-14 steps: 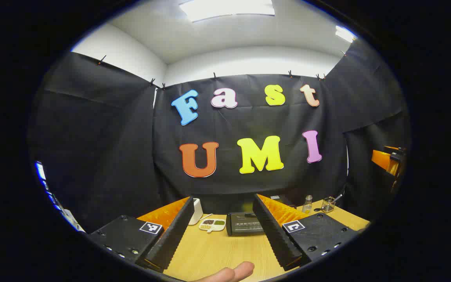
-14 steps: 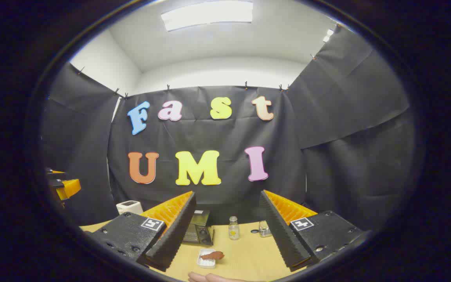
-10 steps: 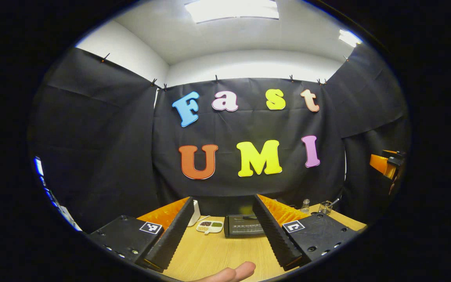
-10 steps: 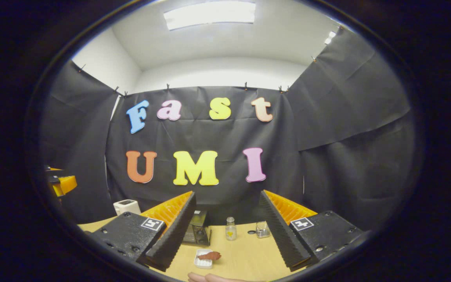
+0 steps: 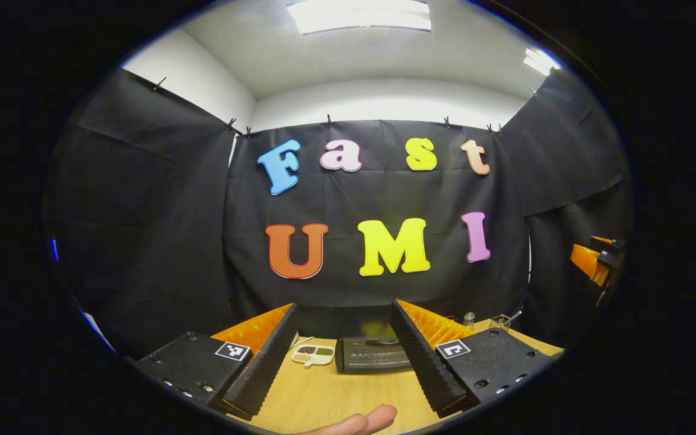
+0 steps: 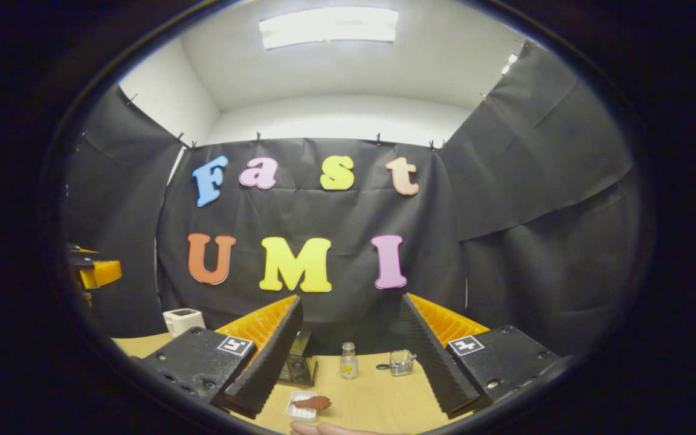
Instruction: Open the electric oven with the left hand, put the food in, and close the electric oven.
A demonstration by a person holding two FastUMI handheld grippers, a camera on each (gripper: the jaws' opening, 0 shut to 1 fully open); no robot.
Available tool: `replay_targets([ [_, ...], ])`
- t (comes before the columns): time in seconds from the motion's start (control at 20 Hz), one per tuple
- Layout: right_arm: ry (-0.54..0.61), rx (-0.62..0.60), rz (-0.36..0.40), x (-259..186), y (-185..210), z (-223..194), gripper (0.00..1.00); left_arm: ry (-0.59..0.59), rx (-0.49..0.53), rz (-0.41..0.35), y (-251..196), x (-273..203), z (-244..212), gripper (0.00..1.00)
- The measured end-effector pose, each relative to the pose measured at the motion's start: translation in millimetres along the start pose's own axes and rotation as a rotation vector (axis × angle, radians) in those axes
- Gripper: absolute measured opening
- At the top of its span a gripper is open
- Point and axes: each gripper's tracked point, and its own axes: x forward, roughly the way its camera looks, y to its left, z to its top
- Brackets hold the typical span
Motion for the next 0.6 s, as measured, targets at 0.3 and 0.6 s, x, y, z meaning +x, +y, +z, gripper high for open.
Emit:
replay_targets([
  [0.3,0.057,0.052,0.027,15.8,-10.2,-25.9,1.0,0.038,-0.023,-0.094,-52.6,75.6,-41.4,0.96],
  [0.6,0.057,0.057,0.017,25.8,-24.2,-35.3,1.0,0.149,0.01,-0.146,-79.3,160.0,-115.4,0.96],
])
